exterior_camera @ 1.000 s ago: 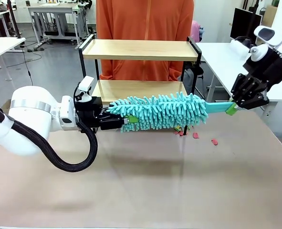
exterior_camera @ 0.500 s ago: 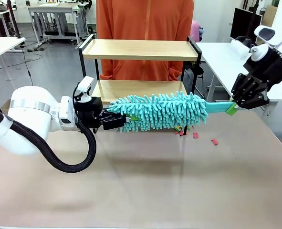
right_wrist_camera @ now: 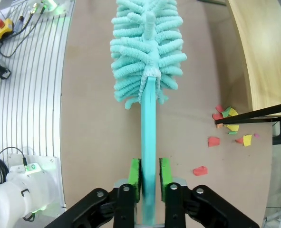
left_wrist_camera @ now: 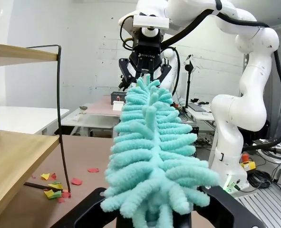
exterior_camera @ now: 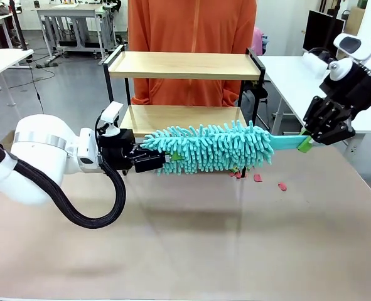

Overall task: Clean the shelf.
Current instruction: Hand the Duster back to the human.

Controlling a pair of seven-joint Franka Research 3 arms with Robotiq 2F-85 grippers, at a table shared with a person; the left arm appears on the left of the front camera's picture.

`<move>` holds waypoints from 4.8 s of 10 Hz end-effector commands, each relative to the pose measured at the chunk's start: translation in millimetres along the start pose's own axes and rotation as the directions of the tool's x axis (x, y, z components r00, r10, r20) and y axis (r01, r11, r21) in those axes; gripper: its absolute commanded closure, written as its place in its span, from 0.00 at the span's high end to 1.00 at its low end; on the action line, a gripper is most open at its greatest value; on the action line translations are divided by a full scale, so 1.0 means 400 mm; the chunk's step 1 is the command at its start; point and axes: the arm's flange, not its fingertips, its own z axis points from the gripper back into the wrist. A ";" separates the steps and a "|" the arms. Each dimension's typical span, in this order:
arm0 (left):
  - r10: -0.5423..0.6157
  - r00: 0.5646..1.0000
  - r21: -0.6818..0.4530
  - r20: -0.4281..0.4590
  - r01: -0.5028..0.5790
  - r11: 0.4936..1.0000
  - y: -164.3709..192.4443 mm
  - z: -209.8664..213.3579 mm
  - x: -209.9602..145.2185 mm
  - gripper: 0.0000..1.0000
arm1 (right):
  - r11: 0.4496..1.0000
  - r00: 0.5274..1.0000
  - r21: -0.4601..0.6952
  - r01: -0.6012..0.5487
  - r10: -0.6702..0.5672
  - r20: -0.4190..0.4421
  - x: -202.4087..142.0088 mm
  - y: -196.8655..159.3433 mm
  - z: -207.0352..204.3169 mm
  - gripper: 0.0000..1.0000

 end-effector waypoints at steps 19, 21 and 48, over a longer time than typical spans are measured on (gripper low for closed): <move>-0.128 0.992 0.105 0.020 0.125 0.987 -0.078 0.028 0.217 0.18 | 0.838 0.707 -0.330 0.435 -0.091 0.701 -0.308 0.254 0.411 1.00; -0.190 0.982 0.185 0.003 0.186 0.965 -0.144 0.050 0.362 0.18 | 0.838 0.707 -0.330 0.435 -0.091 0.701 -0.308 0.254 0.411 1.00; 0.035 0.992 0.988 0.124 -0.127 0.093 -0.178 0.524 0.015 0.18 | 0.838 0.707 -0.330 0.435 -0.091 0.701 -0.308 0.254 0.411 1.00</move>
